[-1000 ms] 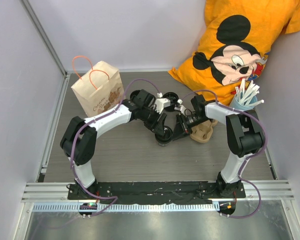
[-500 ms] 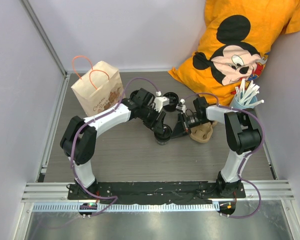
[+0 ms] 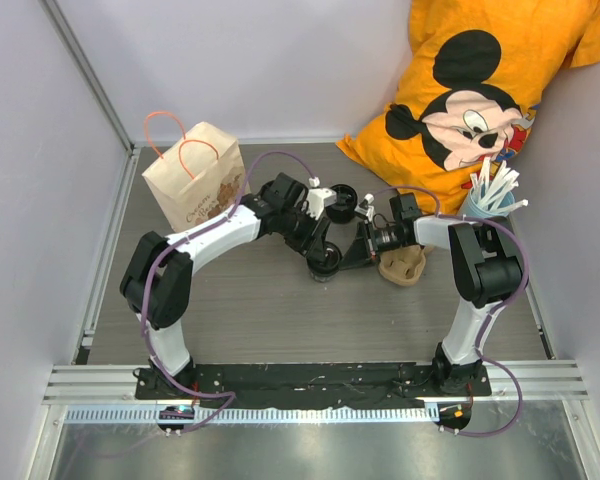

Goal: Pack the takeout coffee

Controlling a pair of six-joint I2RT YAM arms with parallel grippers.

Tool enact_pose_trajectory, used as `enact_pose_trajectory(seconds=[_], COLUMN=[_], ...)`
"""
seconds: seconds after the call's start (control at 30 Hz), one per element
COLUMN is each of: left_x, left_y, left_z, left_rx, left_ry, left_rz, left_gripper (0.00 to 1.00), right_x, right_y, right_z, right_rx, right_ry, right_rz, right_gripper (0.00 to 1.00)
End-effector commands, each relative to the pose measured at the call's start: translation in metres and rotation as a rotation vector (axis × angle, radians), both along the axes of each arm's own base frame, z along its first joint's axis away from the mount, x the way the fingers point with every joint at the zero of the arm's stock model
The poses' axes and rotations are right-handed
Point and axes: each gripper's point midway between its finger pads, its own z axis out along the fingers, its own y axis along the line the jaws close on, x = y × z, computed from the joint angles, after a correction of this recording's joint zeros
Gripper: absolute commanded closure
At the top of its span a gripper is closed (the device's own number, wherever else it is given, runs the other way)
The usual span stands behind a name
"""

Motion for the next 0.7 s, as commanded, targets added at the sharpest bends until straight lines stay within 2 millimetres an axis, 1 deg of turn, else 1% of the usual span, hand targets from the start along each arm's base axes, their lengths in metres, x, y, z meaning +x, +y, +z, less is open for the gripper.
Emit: enact_pose_trajectory(seconds=[0.0,0.03,0.1,0.13,0.17,0.23,0.27,0.33,0.4,0.43,0.47,0.53,0.57,0.67], left_x=[-0.039,-0.038,-0.039,-0.039,-0.039,-0.040,-0.039,-0.039,-0.039,-0.040,-0.039,-0.039,-0.040,-0.039], left_y=[0.085,0.085,0.085,0.085,0.085,0.086,0.085,0.086,0.086,0.086,0.086,0.086,0.087,0.087], left_z=[-0.126,-0.126,-0.126,-0.127,-0.127,-0.128,-0.128,-0.129,-0.129,-0.129,-0.130,-0.130,-0.133,-0.134], left_rx=[0.514,0.512,0.512,0.515,0.514,0.517,0.516,0.520,0.521,0.524,0.522,0.522,0.518,0.512], left_ry=[0.099,0.095,0.096,0.097,0.099,0.102,0.101,0.106,0.108,0.113,0.119,0.130,0.153,0.175], left_rz=[-0.051,-0.050,-0.050,-0.050,-0.051,-0.051,-0.051,-0.051,-0.050,-0.051,-0.051,-0.052,-0.054,-0.055], left_gripper=[1.00,1.00,1.00,1.00,1.00,1.00,1.00,1.00,1.00,1.00,1.00,1.00,1.00,1.00], right_x=[0.044,0.045,0.049,0.050,0.053,0.052,0.052,0.053,0.052,0.054,0.054,0.059,0.061,0.066], right_y=[0.000,0.000,0.000,0.000,0.001,-0.001,-0.003,-0.006,-0.009,-0.012,-0.012,-0.016,-0.016,-0.015], right_z=[-0.036,-0.032,-0.016,-0.011,-0.004,0.004,0.007,0.012,0.019,0.019,0.025,0.026,0.027,0.026], right_rx=[-0.180,-0.178,-0.169,-0.169,-0.168,-0.176,-0.181,-0.187,-0.199,-0.217,-0.222,-0.255,-0.254,-0.254], right_ry=[-0.227,-0.238,-0.288,-0.304,-0.325,-0.341,-0.336,-0.356,-0.352,-0.364,-0.363,-0.397,-0.396,-0.393], right_rz=[-0.078,-0.075,-0.071,-0.068,-0.069,-0.061,-0.059,-0.049,-0.037,-0.041,-0.041,-0.044,-0.045,-0.047], right_gripper=[0.97,0.89,0.82,0.76,0.73,0.64,0.62,0.57,0.55,0.54,0.53,0.53,0.52,0.53])
